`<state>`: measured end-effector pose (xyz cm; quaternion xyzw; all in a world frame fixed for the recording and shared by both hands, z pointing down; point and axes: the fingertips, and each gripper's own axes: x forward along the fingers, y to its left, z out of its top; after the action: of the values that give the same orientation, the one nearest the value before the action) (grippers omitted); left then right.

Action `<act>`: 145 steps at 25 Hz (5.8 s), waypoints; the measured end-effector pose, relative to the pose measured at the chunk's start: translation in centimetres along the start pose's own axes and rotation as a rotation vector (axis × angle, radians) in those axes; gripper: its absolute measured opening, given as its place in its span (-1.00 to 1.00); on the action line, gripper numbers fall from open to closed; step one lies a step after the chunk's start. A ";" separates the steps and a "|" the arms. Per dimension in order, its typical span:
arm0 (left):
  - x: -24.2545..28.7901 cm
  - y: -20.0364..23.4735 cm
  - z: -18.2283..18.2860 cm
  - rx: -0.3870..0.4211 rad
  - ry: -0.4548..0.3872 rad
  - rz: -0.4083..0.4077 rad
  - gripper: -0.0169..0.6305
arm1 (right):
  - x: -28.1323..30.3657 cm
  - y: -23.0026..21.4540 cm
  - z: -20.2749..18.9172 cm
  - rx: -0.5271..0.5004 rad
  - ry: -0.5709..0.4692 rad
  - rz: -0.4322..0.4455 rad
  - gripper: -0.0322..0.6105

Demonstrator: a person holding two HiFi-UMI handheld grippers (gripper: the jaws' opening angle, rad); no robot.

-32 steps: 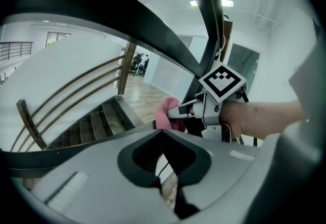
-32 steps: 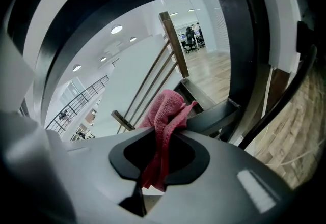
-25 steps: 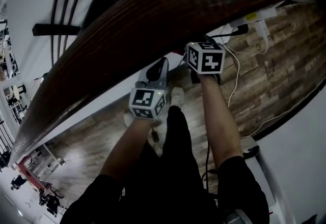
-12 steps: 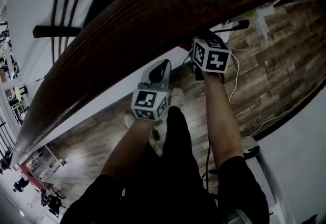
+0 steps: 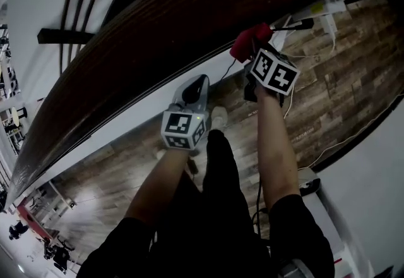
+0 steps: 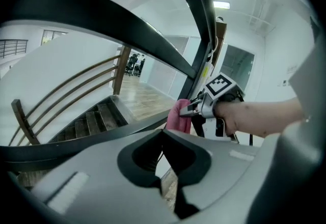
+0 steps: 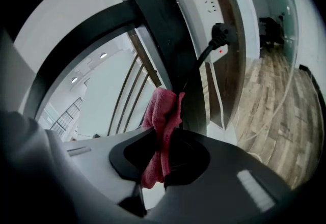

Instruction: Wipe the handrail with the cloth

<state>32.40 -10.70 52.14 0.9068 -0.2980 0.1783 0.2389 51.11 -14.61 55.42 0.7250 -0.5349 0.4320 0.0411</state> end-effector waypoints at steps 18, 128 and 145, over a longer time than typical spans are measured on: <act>-26.7 14.3 -5.8 -0.076 -0.205 0.228 -0.95 | -14.6 22.6 -19.7 -0.165 -0.159 0.259 -0.76; -47.7 52.0 -30.5 -0.201 -0.548 1.044 -0.95 | 6.8 70.0 -60.0 -1.724 -0.191 0.887 -0.75; -40.7 43.8 -27.3 -0.067 -0.388 1.055 -0.95 | 8.3 60.3 -54.3 -1.750 -0.119 0.840 -0.76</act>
<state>-30.85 -8.49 69.91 0.6432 -0.7549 0.0942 0.0869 -28.95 -18.02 70.55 0.2086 -0.8834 -0.1762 0.3809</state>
